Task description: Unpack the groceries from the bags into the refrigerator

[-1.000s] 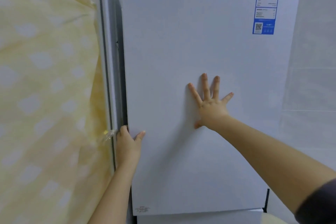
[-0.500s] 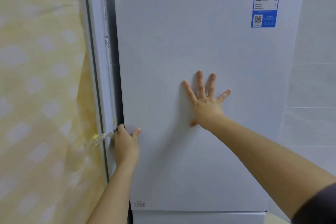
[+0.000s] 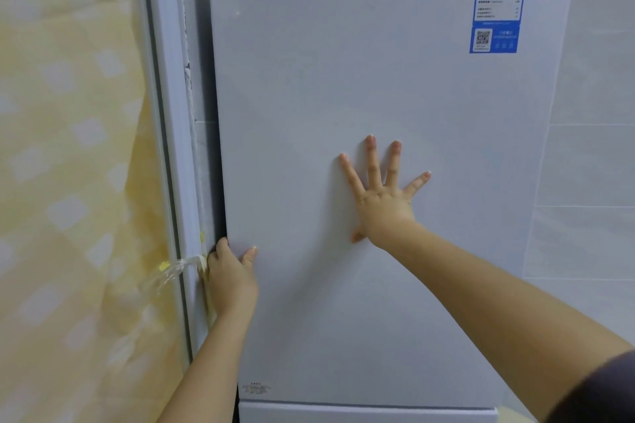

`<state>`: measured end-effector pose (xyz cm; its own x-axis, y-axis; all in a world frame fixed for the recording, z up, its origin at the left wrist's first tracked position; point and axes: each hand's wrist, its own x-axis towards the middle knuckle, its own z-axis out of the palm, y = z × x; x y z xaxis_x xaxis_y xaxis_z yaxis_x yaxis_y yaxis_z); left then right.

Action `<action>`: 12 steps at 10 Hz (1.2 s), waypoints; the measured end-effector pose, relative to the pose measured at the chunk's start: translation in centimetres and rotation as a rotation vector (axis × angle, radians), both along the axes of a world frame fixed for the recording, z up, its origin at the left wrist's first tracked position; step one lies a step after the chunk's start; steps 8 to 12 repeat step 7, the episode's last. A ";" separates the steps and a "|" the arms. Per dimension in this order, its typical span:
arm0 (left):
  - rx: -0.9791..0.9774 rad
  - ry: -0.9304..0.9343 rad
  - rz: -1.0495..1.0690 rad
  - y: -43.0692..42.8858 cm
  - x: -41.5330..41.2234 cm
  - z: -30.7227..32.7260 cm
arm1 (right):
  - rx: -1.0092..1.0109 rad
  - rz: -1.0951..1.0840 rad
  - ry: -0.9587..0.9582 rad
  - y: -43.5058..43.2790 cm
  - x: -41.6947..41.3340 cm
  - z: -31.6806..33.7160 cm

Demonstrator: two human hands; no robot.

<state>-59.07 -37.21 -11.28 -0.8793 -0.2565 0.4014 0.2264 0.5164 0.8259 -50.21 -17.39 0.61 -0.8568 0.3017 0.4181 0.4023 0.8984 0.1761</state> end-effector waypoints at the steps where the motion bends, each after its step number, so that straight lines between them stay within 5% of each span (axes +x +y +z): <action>1: -0.015 0.007 -0.052 -0.1 1.3 1.0 | -0.008 0.010 0.002 -0.1 0.0 0.2; 2: -0.193 0.150 -0.102 0.7 3.6 2.5 | -0.013 0.001 0.011 0.0 0.3 0.1; 4: -0.881 0.314 -0.088 5.0 3.9 7.5 | 0.029 -0.037 0.001 -0.4 0.5 0.0; 6: -0.986 0.088 -0.014 8.6 2.8 8.5 | -0.014 0.037 0.049 -0.4 1.0 0.1; 7: -1.002 0.015 0.087 9.7 2.2 8.2 | -0.249 0.276 0.214 -0.6 2.6 -0.3; 12: -1.002 0.015 0.087 9.7 2.2 8.2 | -0.249 0.276 0.214 -0.6 2.6 -0.3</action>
